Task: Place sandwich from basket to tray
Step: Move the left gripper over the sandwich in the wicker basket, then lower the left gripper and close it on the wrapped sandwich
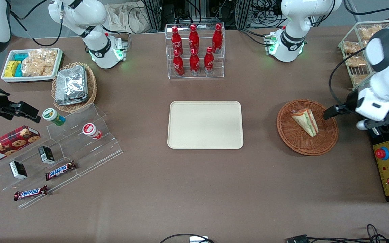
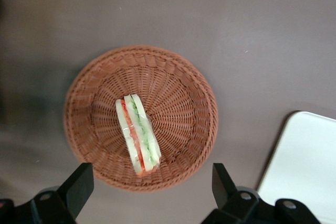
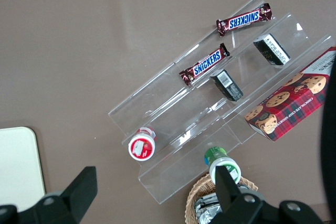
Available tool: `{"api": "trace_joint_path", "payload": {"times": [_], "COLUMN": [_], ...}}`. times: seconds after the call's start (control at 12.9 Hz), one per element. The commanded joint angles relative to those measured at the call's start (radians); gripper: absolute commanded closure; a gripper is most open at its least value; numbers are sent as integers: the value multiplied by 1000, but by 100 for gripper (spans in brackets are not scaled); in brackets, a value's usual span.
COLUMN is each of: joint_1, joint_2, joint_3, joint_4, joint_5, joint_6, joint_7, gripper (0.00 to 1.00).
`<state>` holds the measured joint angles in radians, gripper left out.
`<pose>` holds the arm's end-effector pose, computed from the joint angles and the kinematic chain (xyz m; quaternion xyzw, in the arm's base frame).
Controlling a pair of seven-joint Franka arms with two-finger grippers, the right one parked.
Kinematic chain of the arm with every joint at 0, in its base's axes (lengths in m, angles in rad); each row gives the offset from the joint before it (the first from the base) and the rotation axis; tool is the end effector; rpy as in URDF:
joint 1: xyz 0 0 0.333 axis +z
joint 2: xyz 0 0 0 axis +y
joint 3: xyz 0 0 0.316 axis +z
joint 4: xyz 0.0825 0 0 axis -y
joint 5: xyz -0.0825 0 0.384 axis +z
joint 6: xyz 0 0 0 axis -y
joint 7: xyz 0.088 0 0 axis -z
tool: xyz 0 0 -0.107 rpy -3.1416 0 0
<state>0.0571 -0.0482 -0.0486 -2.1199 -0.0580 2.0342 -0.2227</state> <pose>0.5276 0.0010 0.4304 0.9912 0.1287 -0.0213 0.0224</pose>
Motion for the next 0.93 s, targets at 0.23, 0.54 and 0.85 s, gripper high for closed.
{"api": "trace_joint_path", "payload": {"times": [0.23,0.54,0.85], "joint_1": [-3,-11,-13], "joint_2": [2,92,162], "joint_3": [-4,-4,-4], "joint_4": [-311,-428,-431], "joint_5": [-5,-5,-5], "joint_6": [334,539,598], "joint_7": [-20,-15,-9], "gripper": [0,1,2]}}
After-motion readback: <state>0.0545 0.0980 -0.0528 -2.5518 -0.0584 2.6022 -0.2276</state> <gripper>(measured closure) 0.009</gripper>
